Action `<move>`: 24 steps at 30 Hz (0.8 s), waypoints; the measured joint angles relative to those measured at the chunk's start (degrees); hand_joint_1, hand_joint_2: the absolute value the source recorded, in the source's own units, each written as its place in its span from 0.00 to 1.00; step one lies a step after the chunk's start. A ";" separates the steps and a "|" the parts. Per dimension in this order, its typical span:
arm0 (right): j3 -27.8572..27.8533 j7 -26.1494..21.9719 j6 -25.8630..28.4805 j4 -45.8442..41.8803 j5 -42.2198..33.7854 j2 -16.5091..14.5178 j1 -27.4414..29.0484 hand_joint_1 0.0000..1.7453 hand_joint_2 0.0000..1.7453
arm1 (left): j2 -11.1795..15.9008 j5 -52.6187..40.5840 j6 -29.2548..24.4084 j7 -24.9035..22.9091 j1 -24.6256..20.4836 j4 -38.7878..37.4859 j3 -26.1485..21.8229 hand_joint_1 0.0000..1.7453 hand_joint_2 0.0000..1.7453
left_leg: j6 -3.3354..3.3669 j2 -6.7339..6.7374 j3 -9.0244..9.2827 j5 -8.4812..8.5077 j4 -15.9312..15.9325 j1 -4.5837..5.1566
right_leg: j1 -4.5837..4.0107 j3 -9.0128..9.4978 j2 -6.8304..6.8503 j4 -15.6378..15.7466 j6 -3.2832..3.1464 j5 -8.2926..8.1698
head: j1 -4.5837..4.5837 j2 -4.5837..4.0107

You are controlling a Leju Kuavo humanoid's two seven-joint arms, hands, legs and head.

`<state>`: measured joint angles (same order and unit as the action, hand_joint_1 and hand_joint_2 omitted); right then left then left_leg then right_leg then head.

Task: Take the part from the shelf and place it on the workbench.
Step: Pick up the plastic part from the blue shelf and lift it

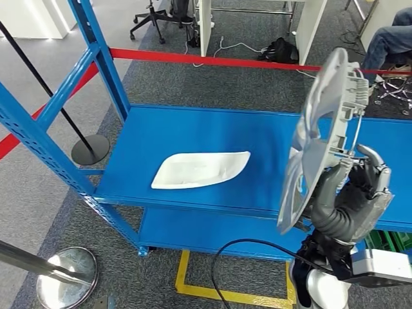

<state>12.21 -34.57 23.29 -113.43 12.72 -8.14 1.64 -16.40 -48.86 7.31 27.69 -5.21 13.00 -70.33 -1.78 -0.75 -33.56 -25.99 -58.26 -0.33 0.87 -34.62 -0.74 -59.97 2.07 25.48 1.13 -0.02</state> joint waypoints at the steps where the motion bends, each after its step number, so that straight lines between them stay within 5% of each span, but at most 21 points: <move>1: 0.59 -0.34 -0.33 -0.22 0.43 0.12 0.03 1.00 1.00 | -0.01 0.04 0.02 0.00 -0.03 0.00 -0.01 0.00 1.00 | -0.24 0.02 -0.63 -0.98 -1.31 -0.04 | 0.07 0.00 0.07 0.08 -0.37 -0.08 | -0.11 0.00; 4: 1.92 -0.93 -0.73 -0.74 1.07 0.38 0.14 1.00 1.00 | -0.01 0.07 0.05 0.00 -0.03 0.00 -0.01 0.00 1.00 | -0.70 0.08 -5.52 -6.24 -11.68 -0.06 | 0.05 -0.05 0.31 0.15 -0.98 -0.08 | -0.48 0.00; 6: 2.42 -0.97 -0.81 -0.80 1.12 0.56 0.35 1.00 1.00 | 0.00 0.09 0.05 -0.01 0.03 0.00 -0.02 0.00 1.00 | -0.64 0.08 -7.87 -7.10 -16.26 -0.05 | -0.05 -0.07 0.33 0.14 -1.06 -0.07 | -0.50 0.00; 7: 2.61 -0.99 -0.86 -0.84 1.14 0.65 0.45 1.00 1.00 | 0.01 0.11 0.05 -0.04 0.03 0.00 -0.03 0.00 1.00 | -0.51 0.08 -7.69 -5.99 -15.66 -0.04 | -0.08 -0.04 0.29 0.14 -1.06 -0.07 | -0.52 0.00; 10: 3.09 -1.49 -0.96 -1.39 1.37 0.80 0.82 1.00 1.00 | -0.01 0.27 0.05 -0.44 0.00 0.00 -0.10 0.00 1.00 | 0.05 0.09 -2.37 -0.54 -4.74 -0.01 | -0.21 0.05 0.09 0.07 -0.84 0.01 | -0.55 0.00; 12: 3.70 -2.17 -0.97 -2.14 1.66 0.81 1.55 1.00 1.00 | -0.03 0.36 -0.05 -0.78 0.02 0.00 -0.17 0.00 1.00 | 0.40 0.04 -0.30 0.44 -0.30 0.08 | -0.36 -0.08 -0.01 0.13 -0.30 -0.05 | -0.51 0.00; 15: 4.74 -2.90 -0.76 -3.15 2.38 0.84 3.11 1.00 1.00 | -0.02 0.59 -0.24 -1.21 0.25 0.00 -0.27 0.00 1.00 | 1.16 -0.02 -0.28 0.46 0.23 0.11 | -0.31 -0.08 -0.04 0.60 0.64 -0.27 | -0.52 0.00; 17: 5.39 -3.37 -0.19 -3.68 3.05 0.89 4.21 1.00 1.00 | 0.00 0.68 -0.27 -1.46 0.28 0.00 -0.32 0.00 1.00 | 1.68 0.00 -0.17 0.65 0.47 -0.12 | -0.28 -0.98 0.11 -1.39 1.19 1.25 | -0.32 0.00; 21: 6.44 -4.55 1.56 -4.43 4.52 0.98 6.59 1.00 1.00 | 0.19 0.66 -0.18 -1.80 0.46 0.00 -0.38 0.00 1.00 | 2.14 0.01 -0.08 0.63 0.51 -0.14 | -0.28 -6.71 0.26 -13.93 1.67 6.84 | -0.08 0.00; 22: 6.57 -4.66 1.86 -4.54 4.68 1.01 7.08 1.00 1.00 | 0.24 0.66 -0.17 -1.85 0.52 0.00 -0.39 0.00 1.00 | 2.14 0.01 -0.04 0.62 0.50 -0.14 | -0.27 -7.02 0.27 -14.52 1.68 6.44 | -0.05 0.00; 24: 6.70 -4.72 2.67 -4.74 5.04 1.04 7.78 1.00 1.00 | 0.27 0.65 -0.17 -2.03 0.58 0.00 -0.40 0.00 1.00 | 2.02 -0.04 0.12 0.53 0.48 -0.19 | -0.20 -4.57 0.33 -9.52 1.66 3.15 | -0.05 0.00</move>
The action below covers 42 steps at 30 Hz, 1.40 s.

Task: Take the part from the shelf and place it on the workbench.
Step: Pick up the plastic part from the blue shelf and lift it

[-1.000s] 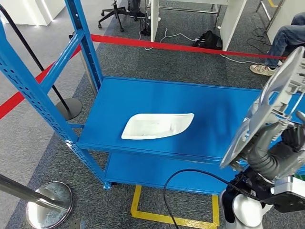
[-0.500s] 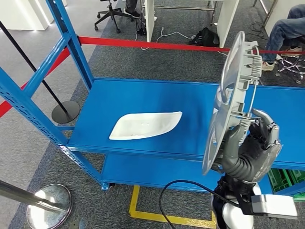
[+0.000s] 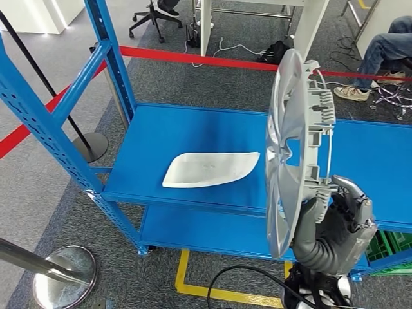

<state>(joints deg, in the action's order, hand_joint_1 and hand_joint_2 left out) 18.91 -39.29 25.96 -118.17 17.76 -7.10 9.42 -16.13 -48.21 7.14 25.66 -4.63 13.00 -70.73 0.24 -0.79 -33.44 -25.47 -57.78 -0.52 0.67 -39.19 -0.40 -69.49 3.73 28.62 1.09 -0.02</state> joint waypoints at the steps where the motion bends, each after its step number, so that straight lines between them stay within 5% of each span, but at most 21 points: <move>1: 0.03 -0.08 0.85 -0.17 0.21 0.00 0.40 1.00 1.00 | 0.02 -0.04 -0.03 -0.25 0.02 0.01 0.00 0.00 1.00 | -0.21 -0.06 0.08 -0.10 -0.06 0.07 | 0.00 1.99 0.05 3.83 0.02 -1.45 | 0.02 0.00; 3: 0.06 -0.30 2.98 -0.62 0.50 0.00 1.40 1.00 1.00 | 0.11 -0.25 -0.11 -0.94 0.12 0.01 0.00 0.00 1.00 | -0.76 -0.20 0.11 -0.23 -0.23 0.26 | 0.00 4.71 -0.08 8.93 -0.38 -2.81 | 0.00 0.00; 7: 0.29 -0.42 5.09 -0.92 0.80 0.00 3.50 1.00 1.00 | 0.37 -0.49 -0.15 -2.19 0.37 0.00 0.00 0.00 1.00 | -1.92 -0.16 -0.04 -0.53 -0.39 0.21 | -0.08 5.00 -0.30 9.85 -1.98 -2.99 | -0.07 0.00; 9: 0.50 -0.29 5.33 -0.90 0.82 0.00 4.07 1.00 1.00 | 0.45 -0.51 -0.28 -2.70 0.37 0.00 0.00 0.00 1.00 | -2.42 0.00 -1.83 -3.12 -4.26 0.18 | 0.05 4.99 -0.16 10.05 -2.62 -3.15 | -0.25 0.00; 11: 0.73 0.09 5.11 -0.74 0.33 0.00 4.24 1.00 1.00 | 0.50 -0.46 -0.46 -3.12 0.40 0.00 -0.02 0.00 1.00 | -2.66 0.06 -5.31 -6.66 -11.65 0.17 | -0.02 4.86 -0.10 10.07 -2.97 -3.18 | -0.39 0.00; 13: 0.95 0.50 4.84 -0.40 -0.20 0.01 4.38 1.00 1.00 | 0.55 -0.38 -0.54 -3.37 0.43 0.00 -0.05 0.00 1.00 | -2.60 0.07 -7.18 -7.31 -15.48 0.18 | -0.11 4.79 -0.13 10.06 -3.07 -3.21 | -0.39 0.00; 15: 1.10 0.64 4.68 -0.12 -0.39 0.02 4.44 1.00 1.00 | 0.60 -0.34 -0.56 -3.50 0.41 0.00 -0.07 0.00 1.00 | -2.22 0.07 -5.28 -4.29 -11.69 0.22 | -0.16 4.84 -0.21 10.06 -3.08 -3.23 | -0.40 0.00; 17: 1.27 0.66 4.54 -0.02 -0.41 0.02 4.38 1.00 1.00 | 0.67 -0.34 -0.55 -3.56 0.33 0.00 -0.07 0.00 1.00 | -1.65 0.08 -1.49 -1.22 -4.23 0.35 | -0.29 4.86 -0.29 9.97 -2.87 -3.22 | -0.39 0.00; 19: 1.36 0.74 4.32 0.05 -0.36 0.02 4.32 1.00 1.00 | 0.74 -0.33 -0.45 -3.65 0.27 0.00 -0.07 0.00 1.00 | -1.25 0.04 0.43 -0.40 -0.17 0.53 | -0.41 4.74 -0.30 10.00 -2.30 -3.31 | -0.34 0.00; 23: 1.50 0.98 4.01 0.37 -0.42 0.02 4.22 1.00 1.00 | 0.83 -0.02 -0.09 -3.70 0.51 0.00 -0.14 0.00 1.00 | -0.28 0.00 0.53 -0.02 0.66 0.37 | -0.30 4.20 -0.17 9.28 -0.95 -2.66 | -0.17 0.00; 26: 1.51 1.04 4.11 0.56 -0.65 0.03 4.16 1.00 1.00 | 0.84 -0.06 0.07 -3.70 0.52 0.00 -0.17 0.00 1.00 | 0.15 0.06 0.61 0.13 0.85 0.21 | -0.18 -0.10 -0.04 -0.13 -0.19 2.31 | 0.22 0.00; 28: 1.47 1.04 4.22 0.68 -0.71 0.04 4.18 1.00 1.00 | 0.86 -0.15 0.08 -3.70 0.59 0.00 -0.17 0.00 1.00 | 0.18 0.10 0.65 0.10 0.83 0.22 | -0.13 -2.55 -0.04 -5.39 0.05 3.87 | 0.24 0.00; 30: 1.44 1.04 4.34 0.79 -0.73 0.04 4.19 1.00 1.00 | 0.86 -0.25 0.10 -3.70 0.61 0.00 -0.17 0.00 1.00 | 0.08 0.06 0.82 0.00 0.80 0.16 | -0.02 -1.05 0.00 -2.39 0.14 1.32 | 0.24 0.00; 32: 1.42 1.04 4.46 0.85 -0.73 0.04 4.14 1.00 1.00 | 0.89 -0.33 0.14 -3.70 0.60 0.00 -0.18 0.00 1.00 | -0.35 -0.01 1.03 -0.26 0.66 0.19 | 0.10 3.04 0.03 5.51 0.21 -2.08 | 0.28 0.00; 34: 1.39 1.01 4.65 0.87 -0.72 0.04 4.10 1.00 1.00 | 0.99 -0.38 0.25 -3.68 0.59 0.01 -0.18 0.00 1.00 | -0.96 -0.08 1.02 -0.37 0.47 0.41 | 0.10 5.24 -0.18 9.78 -0.37 -3.10 | 0.21 0.00; 38: 1.32 0.84 5.37 0.88 -0.79 0.04 4.35 1.00 1.00 | 1.19 -0.47 0.86 -3.06 0.59 0.01 -0.17 0.00 1.00 | -1.99 -0.01 0.64 -1.01 -0.21 0.31 | -0.01 5.21 -0.35 10.08 -2.16 -3.09 | -0.06 0.00; 42: 1.31 0.58 5.69 0.88 -1.09 0.03 4.47 1.00 1.00 | 1.28 -0.38 1.10 -3.36 0.63 0.01 -0.20 0.00 1.00 | -2.64 0.13 -5.31 -7.23 -12.55 0.27 | -0.02 5.10 -0.13 10.15 -3.08 -3.16 | -0.36 0.00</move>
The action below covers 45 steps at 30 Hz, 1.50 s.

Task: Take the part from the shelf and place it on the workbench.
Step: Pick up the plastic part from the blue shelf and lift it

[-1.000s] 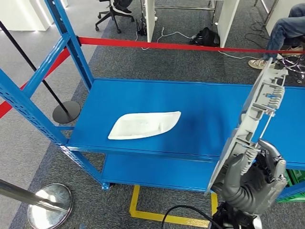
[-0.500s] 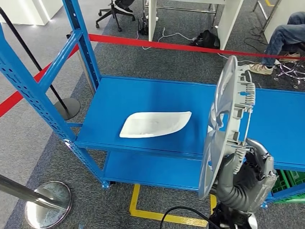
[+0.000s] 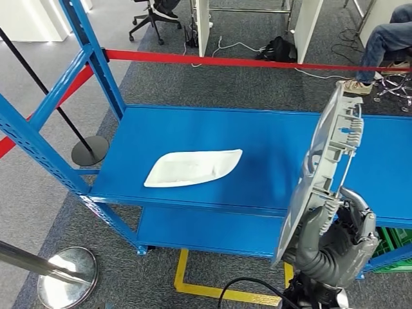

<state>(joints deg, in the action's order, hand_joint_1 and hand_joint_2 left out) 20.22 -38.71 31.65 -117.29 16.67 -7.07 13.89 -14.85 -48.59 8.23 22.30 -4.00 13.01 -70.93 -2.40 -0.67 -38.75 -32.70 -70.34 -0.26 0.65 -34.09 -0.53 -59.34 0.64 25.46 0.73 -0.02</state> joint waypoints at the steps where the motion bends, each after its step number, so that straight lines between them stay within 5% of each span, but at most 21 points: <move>1: 0.00 -0.01 0.07 0.01 -0.08 0.00 0.03 1.00 1.00 | 0.03 0.10 -0.05 -0.39 0.03 -0.01 -0.03 0.00 1.00 | 0.03 0.00 -1.28 -0.61 -2.52 0.01 | -0.05 -0.04 0.01 -0.02 -0.05 -0.05 | -0.01 0.00; 3: 0.02 -0.05 0.28 0.02 -0.05 0.00 -0.03 1.00 1.00 | 0.07 0.35 0.02 -0.93 0.02 -0.01 -0.09 0.00 1.00 | 0.35 0.00 -0.81 1.29 -1.38 0.04 | -0.13 -0.04 -0.05 -0.04 -0.07 -0.18 | 0.01 0.00; 6: 0.39 0.04 0.65 -0.15 0.65 0.01 -0.85 1.00 1.00 | 0.04 0.56 0.89 -0.32 -0.52 -0.01 -0.10 0.00 1.00 | 1.21 -0.02 4.58 6.25 9.30 0.25 | -0.35 -0.17 -0.21 -0.17 0.31 -0.36 | -0.04 0.00; 8: 0.73 0.37 0.77 -0.41 1.06 0.02 -1.58 1.00 1.00 | -0.02 0.57 1.13 -0.09 -0.99 -0.01 -0.09 0.00 1.00 | 1.56 -0.10 5.94 7.04 12.50 0.39 | -0.50 -0.45 -0.18 -0.17 0.90 -0.62 | -0.05 0.00; 11: 1.03 0.82 0.88 -0.65 1.06 0.04 -2.08 1.00 1.00 | -0.12 0.53 1.12 0.07 -1.01 -0.01 -0.10 0.00 1.00 | 2.29 -0.06 5.62 7.67 12.99 0.25 | -0.35 -0.84 -0.12 -0.36 1.89 -0.36 | -0.02 0.00; 13: 1.10 0.97 0.92 -0.79 0.94 0.08 -2.14 1.00 1.00 | -0.19 0.45 1.10 0.25 -1.04 -0.01 -0.10 0.00 1.00 | 2.90 0.07 5.26 8.26 13.27 0.04 | -0.28 -2.28 -0.01 -4.25 2.41 3.00 | 0.18 0.00; 15: 1.11 1.05 0.93 -0.84 0.78 0.14 -2.22 1.00 1.00 | -0.22 0.39 1.08 0.39 -1.06 -0.01 -0.10 0.00 1.00 | 3.21 0.14 4.65 8.73 13.27 0.06 | -0.22 -4.60 0.05 -11.39 2.80 7.58 | 0.35 0.00; 17: 1.11 1.16 0.94 -0.85 0.49 0.21 -2.23 1.00 1.00 | -0.24 0.38 1.03 0.48 -1.04 -0.01 -0.11 0.00 1.00 | 3.19 0.19 3.90 9.33 13.26 0.08 | -0.16 -5.11 0.06 -15.17 3.04 9.14 | 0.36 0.00; 18: 1.11 1.22 0.94 -0.85 0.37 0.22 -2.23 1.00 1.00 | -0.24 0.37 1.00 0.51 -1.03 -0.01 -0.11 0.00 1.00 | 3.08 0.19 3.54 9.65 13.26 0.06 | -0.10 -3.83 0.08 -13.95 3.11 8.37 | 0.35 0.00; 22: 1.15 1.37 0.94 -0.86 0.21 0.23 -2.49 1.00 1.00 | -0.25 0.37 0.98 0.55 -1.04 -0.01 -0.10 0.00 1.00 | 1.97 0.08 2.57 10.90 13.12 0.09 | 0.04 5.17 -0.04 -0.21 2.96 4.28 | 0.29 0.00; 25: 1.22 1.42 0.95 -0.90 0.13 0.27 -2.61 1.00 1.00 | -0.25 0.38 0.89 0.68 -1.04 -0.01 -0.09 0.00 1.00 | 0.95 0.01 2.31 12.06 13.25 0.16 | -0.18 4.83 -0.33 0.68 1.64 3.61 | 0.19 0.00; 26: 1.25 1.44 0.96 -0.90 0.10 0.28 -2.66 1.00 1.00 | -0.26 0.39 0.86 0.72 -1.03 -0.01 -0.09 0.00 1.00 | 0.64 0.00 2.06 11.90 13.17 0.11 | -0.15 4.41 -0.28 0.69 1.09 3.28 | 0.16 0.00; 28: 1.32 1.50 0.96 -0.90 0.07 0.30 -2.72 1.00 1.00 | -0.26 0.48 0.89 0.74 -1.01 -0.01 -0.09 0.00 1.00 | 0.09 0.02 0.76 8.65 10.47 0.05 | 0.00 3.43 -0.12 0.80 0.05 2.19 | -0.07 0.00; 30: 1.39 1.56 0.96 -0.90 0.07 0.30 -2.72 1.00 1.00 | -0.26 0.56 0.96 0.74 -1.04 -0.01 -0.09 0.00 1.00 | -0.27 0.05 -1.45 3.15 3.60 0.04 | -0.08 2.09 -0.06 0.76 -0.41 1.04 | -0.31 0.00; 32: 1.40 1.59 0.96 -0.89 0.08 0.30 -2.72 1.00 1.00 | -0.26 0.56 0.97 0.74 -1.06 -0.01 -0.09 0.00 1.00 | -0.30 0.05 -2.49 0.67 -2.10 0.05 | -0.25 0.65 0.01 0.71 -0.49 0.00 | -0.34 0.00; 34: 1.40 1.60 0.97 -0.89 0.09 0.30 -2.72 1.00 1.00 | -0.27 0.55 0.96 0.79 -1.08 -0.01 -0.09 0.00 1.00 | 0.13 0.05 0.13 2.36 -0.56 0.15 | -0.44 -0.66 0.01 0.69 -0.42 -0.99 | -0.34 0.00; 36: 1.41 1.60 0.98 -0.89 0.10 0.30 -2.72 1.00 1.00 | -0.26 0.50 0.95 0.88 -1.20 -0.01 -0.09 0.00 1.00 | 1.04 0.05 6.00 4.37 7.10 0.49 | -0.59 -1.58 -0.05 0.66 -0.17 -1.88 | -0.34 0.00; 38: 1.45 1.63 0.99 -0.89 0.15 0.30 -2.74 1.00 1.00 | -0.27 0.46 0.96 0.92 -1.45 -0.01 -0.09 0.00 1.00 | 1.76 0.01 10.09 4.40 13.30 0.86 | -0.64 -2.11 0.02 0.65 0.32 -2.73 | -0.29 0.00; 41: 1.49 1.76 1.05 -0.89 0.25 0.32 -2.73 1.00 1.00 | -0.32 0.52 0.96 0.97 -1.39 -0.01 -0.09 0.00 1.00 | 2.45 0.04 10.15 5.00 15.09 1.01 | -0.48 -2.55 0.12 0.90 1.31 -3.80 | -0.33 0.00; 42: 1.49 1.81 1.08 -0.89 0.25 0.32 -2.72 1.00 1.00 | -0.35 0.55 0.96 0.98 -1.32 -0.01 -0.10 0.00 1.00 | 2.80 0.14 9.76 5.57 15.26 0.91 | -0.44 -2.96 0.12 0.29 1.61 -2.95 | -0.28 0.00; 45: 1.48 1.89 1.19 -0.89 0.24 0.33 -2.74 1.00 1.00 | -0.43 0.57 0.96 0.98 -1.29 -0.01 -0.11 0.00 1.00 | 3.48 0.38 8.05 7.31 15.42 0.64 | -0.30 -5.49 0.17 -7.55 2.35 4.15 | 0.01 0.00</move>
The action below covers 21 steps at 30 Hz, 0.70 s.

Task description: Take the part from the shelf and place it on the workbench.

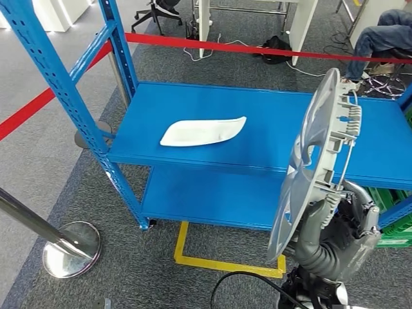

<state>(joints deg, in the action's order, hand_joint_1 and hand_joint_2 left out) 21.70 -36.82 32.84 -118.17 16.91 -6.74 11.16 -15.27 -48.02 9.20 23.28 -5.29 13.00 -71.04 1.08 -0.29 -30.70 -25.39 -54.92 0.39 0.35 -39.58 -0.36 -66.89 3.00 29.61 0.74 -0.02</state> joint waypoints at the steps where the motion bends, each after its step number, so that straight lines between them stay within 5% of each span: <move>1: -0.01 0.02 0.05 0.01 -0.01 0.01 0.01 1.00 1.00 | -0.01 0.00 0.01 0.00 0.01 0.00 0.01 0.00 1.00 | 0.00 0.06 -0.72 0.57 -0.05 0.00 | 0.04 -0.78 0.00 -3.67 0.21 2.05 | 0.04 0.00; 2: -0.01 0.05 0.10 0.02 -0.01 0.03 0.02 1.00 1.00 | -0.01 0.02 0.02 0.00 0.02 0.00 0.01 0.00 1.00 | -0.03 0.13 -1.49 1.14 -0.10 0.00 | 0.08 -1.05 0.00 -6.38 0.36 3.02 | 0.05 0.00; 4: -0.01 0.09 0.20 0.04 0.01 0.06 0.03 1.00 1.00 | -0.01 0.13 0.27 0.00 0.03 0.00 0.01 0.00 1.00 | -0.28 0.22 -3.08 2.24 -0.28 -0.07 | 0.20 1.21 0.02 -6.17 0.61 1.49 | 0.06 0.00; 7: 0.01 0.15 0.26 0.05 0.04 0.09 -0.06 1.00 1.00 | -0.01 0.33 0.85 0.07 0.04 0.00 0.01 0.00 1.00 | -1.13 0.13 -4.97 3.54 -0.94 -0.14 | 0.35 9.80 -0.07 5.13 0.76 -0.62 | 0.06 0.00; 9: 0.02 0.20 0.27 0.06 0.06 0.12 -0.08 1.00 1.00 | -0.01 0.35 0.97 0.19 0.06 0.00 0.01 0.00 1.00 | -1.76 0.05 -5.45 4.30 -1.29 -0.05 | 0.15 11.94 -0.24 9.08 0.08 0.43 | 0.02 0.01; 12: 0.03 0.21 0.30 0.06 0.11 0.16 -0.07 1.00 1.00 | -0.02 0.32 0.98 0.27 0.14 0.00 0.02 0.00 1.00 | -2.72 0.03 -6.01 4.29 -1.76 -0.21 | 0.11 10.73 -0.16 9.05 -1.72 -0.45 | -0.10 0.01; 14: 0.04 0.21 0.32 0.06 0.17 0.18 -0.08 1.00 1.00 | -0.02 0.27 0.95 0.30 0.17 0.00 0.02 0.00 1.00 | -3.31 0.06 -7.53 0.30 -5.51 -0.33 | 0.23 9.76 -0.03 9.09 -2.62 -1.60 | -0.45 0.00; 17: 0.04 0.21 0.35 0.06 0.21 0.20 0.02 1.00 1.00 | -0.03 0.25 0.87 0.34 0.15 0.00 0.02 0.00 1.00 | -3.72 0.06 -10.48 -6.21 -15.96 -0.38 | 0.10 7.70 -0.01 8.98 -2.91 -3.34 | -0.70 0.00; 19: 0.03 0.21 0.38 0.06 0.21 0.21 0.04 1.00 1.00 | -0.03 0.28 0.85 0.35 0.15 0.00 0.02 0.00 1.00 | -3.48 0.06 -9.00 -5.61 -16.50 -0.36 | -0.01 6.38 -0.02 8.95 -2.84 -4.30 | -0.69 0.00; 21: 0.03 0.21 0.40 0.06 0.23 0.21 0.03 1.00 1.00 | -0.03 0.32 0.79 0.35 0.09 0.00 0.00 0.00 1.00 | -2.82 0.05 -3.67 -3.13 -9.62 -0.25 | -0.09 5.49 -0.09 8.95 -2.60 -5.09 | -0.71 0.00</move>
<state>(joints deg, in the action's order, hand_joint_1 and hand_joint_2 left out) 21.73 -36.60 33.24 -118.11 17.14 -6.54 11.19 -15.30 -47.70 9.99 23.63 -5.20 13.00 -71.03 -1.74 -0.23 -34.37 -28.52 -64.54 0.14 0.26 -34.09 -0.45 -57.94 0.40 24.52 0.03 -0.02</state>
